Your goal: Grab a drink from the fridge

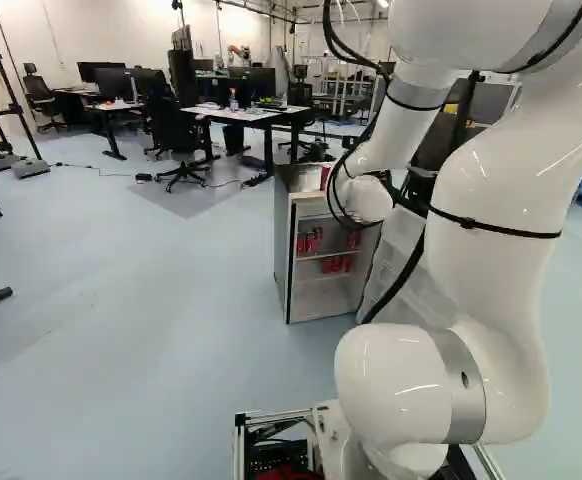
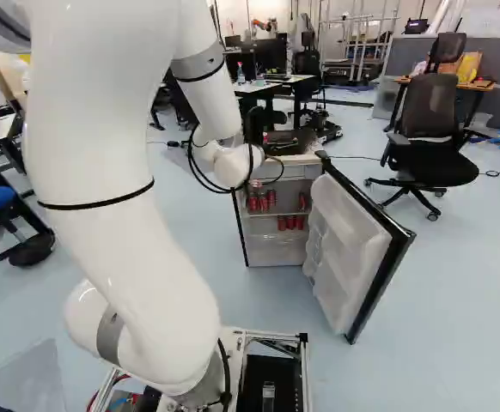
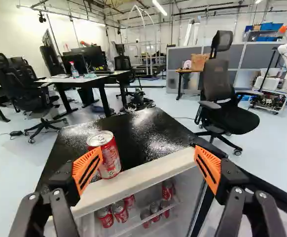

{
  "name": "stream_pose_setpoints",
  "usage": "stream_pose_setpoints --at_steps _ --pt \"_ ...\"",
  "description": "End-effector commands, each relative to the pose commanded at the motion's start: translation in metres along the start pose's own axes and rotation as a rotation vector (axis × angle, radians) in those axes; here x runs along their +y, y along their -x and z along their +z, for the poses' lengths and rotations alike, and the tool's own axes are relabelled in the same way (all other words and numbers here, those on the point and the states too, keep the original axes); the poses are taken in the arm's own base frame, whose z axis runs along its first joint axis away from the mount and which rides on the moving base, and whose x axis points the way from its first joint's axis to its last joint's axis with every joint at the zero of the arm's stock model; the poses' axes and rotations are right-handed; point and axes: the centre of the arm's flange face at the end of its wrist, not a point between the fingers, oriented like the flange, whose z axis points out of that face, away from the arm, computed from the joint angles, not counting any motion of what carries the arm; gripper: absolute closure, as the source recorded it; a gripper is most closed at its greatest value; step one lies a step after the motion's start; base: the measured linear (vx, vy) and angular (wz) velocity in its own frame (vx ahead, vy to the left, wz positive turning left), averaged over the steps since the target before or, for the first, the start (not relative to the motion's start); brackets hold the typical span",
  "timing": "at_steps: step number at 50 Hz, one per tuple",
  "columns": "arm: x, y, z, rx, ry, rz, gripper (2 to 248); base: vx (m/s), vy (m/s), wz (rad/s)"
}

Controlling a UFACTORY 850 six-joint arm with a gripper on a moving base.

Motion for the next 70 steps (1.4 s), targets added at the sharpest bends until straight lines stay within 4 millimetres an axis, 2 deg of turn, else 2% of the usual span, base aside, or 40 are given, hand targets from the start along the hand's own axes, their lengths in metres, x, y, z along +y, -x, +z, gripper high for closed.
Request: stream_pose_setpoints --at_steps 50,70 --pt "0.082 -0.051 -0.001 0.062 0.246 0.100 3 0.000 0.000 0.000" --pt "0.110 -0.058 0.001 -0.059 0.293 0.134 3 0.000 0.000 0.000"
